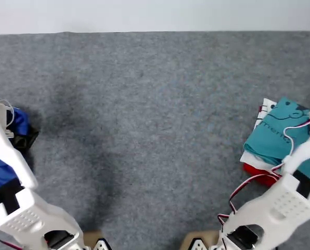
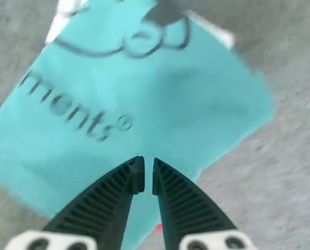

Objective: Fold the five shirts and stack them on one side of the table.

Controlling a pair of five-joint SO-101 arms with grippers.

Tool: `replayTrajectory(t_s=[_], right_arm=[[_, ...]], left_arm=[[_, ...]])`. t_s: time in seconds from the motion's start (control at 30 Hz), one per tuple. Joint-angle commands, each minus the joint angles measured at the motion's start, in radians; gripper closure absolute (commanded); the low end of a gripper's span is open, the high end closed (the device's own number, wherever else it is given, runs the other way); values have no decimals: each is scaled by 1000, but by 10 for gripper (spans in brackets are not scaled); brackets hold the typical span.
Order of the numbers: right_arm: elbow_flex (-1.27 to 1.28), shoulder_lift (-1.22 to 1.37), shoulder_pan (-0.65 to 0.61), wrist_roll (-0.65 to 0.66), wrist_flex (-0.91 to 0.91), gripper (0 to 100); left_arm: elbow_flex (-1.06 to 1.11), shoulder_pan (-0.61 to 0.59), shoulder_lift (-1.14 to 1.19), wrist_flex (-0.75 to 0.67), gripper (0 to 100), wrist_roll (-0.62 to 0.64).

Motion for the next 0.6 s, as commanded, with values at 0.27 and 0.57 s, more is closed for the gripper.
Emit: replayTrajectory(t_s=[0.27,0.57], right_arm=[[-80,2,31,3,139,963],[210,-159,-130,2,179,963]], left_arm=[[-4,115,-184,25,985,6],[45,-12,-184,21,826,-101]])
